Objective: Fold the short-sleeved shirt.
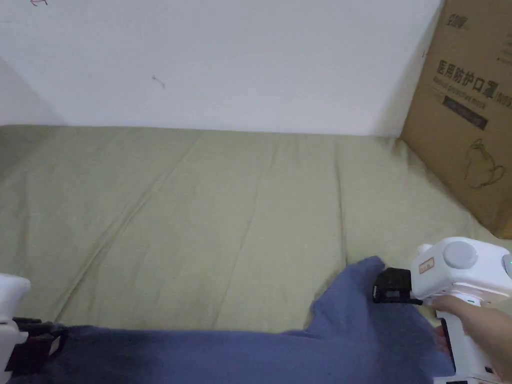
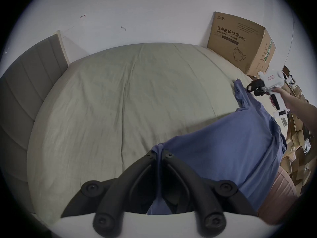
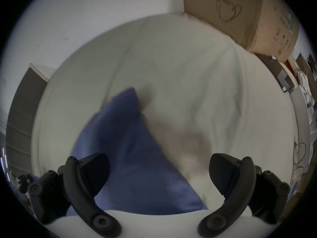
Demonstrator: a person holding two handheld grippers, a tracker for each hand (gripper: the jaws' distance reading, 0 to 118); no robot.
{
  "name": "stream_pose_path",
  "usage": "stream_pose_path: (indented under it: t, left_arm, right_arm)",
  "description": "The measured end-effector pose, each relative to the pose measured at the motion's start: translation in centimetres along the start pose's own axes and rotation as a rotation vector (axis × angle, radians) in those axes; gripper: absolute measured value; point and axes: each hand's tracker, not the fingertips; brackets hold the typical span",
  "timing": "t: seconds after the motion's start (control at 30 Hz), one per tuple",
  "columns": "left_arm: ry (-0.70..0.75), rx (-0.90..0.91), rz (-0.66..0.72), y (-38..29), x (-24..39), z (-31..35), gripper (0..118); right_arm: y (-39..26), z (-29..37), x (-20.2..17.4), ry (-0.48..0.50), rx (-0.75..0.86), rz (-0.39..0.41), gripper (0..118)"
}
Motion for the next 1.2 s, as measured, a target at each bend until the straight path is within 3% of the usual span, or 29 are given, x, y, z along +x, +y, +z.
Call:
stream_pose_path:
  t: [0.07, 0.1, 0.13, 0.17, 0.2, 0.23, 0.33, 0.43, 0.53, 0.67, 0.77, 0.9, 1.0, 1.13, 1.2]
  left_arm:
    - [-0.002, -0.012, 0.000, 0.0, 0.1, -0.1, 5]
    - [0.002, -0.019, -0.005, -0.1, 0.3, -0.2, 5]
    - [0.010, -0.026, -0.012, 0.0, 0.0, -0.5, 5]
    - [0.013, -0.032, -0.014, 0.0, 0.0, -0.7, 5]
    - [0.016, -0.035, -0.012, -0.1, 0.1, -0.8, 4]
    - [0.014, -0.035, -0.001, -0.2, 0.2, -1.0, 4]
    - [0.046, -0.023, 0.029, -0.4, 0.2, -1.5, 4]
    - [0.098, 0.036, 0.059, 0.3, -0.1, -1.3, 4]
    - [0.124, 0.122, 0.084, 1.7, -0.7, -1.0, 4]
    - [0.125, 0.224, 0.146, 3.3, -1.3, -0.2, 4]
    - [0.106, 0.217, 0.134, 3.4, -1.5, 0.4, 4]
    - [0.026, 0.204, 0.061, 0.4, -1.2, 2.0, 4]
    - [-0.094, 0.182, 0.053, -3.6, -1.7, 3.8, 4]
    - [-0.136, 0.129, -0.009, -8.3, -1.9, 5.7, 5]
    - [-0.140, 0.112, -0.009, -9.8, -2.0, 5.6, 5]
  right_arm:
    - [-1.2, 1.2, -1.6, -0.070, 0.029, 0.126, 104]
    - [-1.7, 2.0, -1.8, -0.052, 0.070, 0.170, 93]
    - [-2.1, 2.9, -2.1, -0.047, 0.070, 0.190, 74]
    - [-2.7, 3.9, -2.3, -0.031, 0.074, 0.228, 30]
    - [-3.1, 4.8, -2.5, -0.001, 0.085, 0.264, 0]
    - [-3.8, 5.4, -2.6, 0.029, 0.081, 0.283, 0]
    - [-5.2, 7.8, -2.8, -0.063, 0.191, 0.317, 0]
    - [-4.2, 9.8, -3.4, -0.116, 0.291, 0.281, 0]
    - [-3.1, 11.9, -3.9, -0.102, 0.390, 0.205, 0]
    - [-2.6, 15.6, -5.4, -0.148, 0.543, 0.196, 0]
    - [-3.9, 17.9, -5.6, -0.125, 0.549, 0.202, 0]
    - [-10.2, 19.7, -3.0, -0.067, 0.527, 0.161, 0]
    - [-17.2, 20.2, 0.7, 0.006, 0.441, 0.105, 0]
    - [-26.2, 19.8, 4.0, 0.077, 0.275, 0.003, 0]
    - [-28.8, 18.3, 4.8, 0.098, 0.241, -0.010, 0]
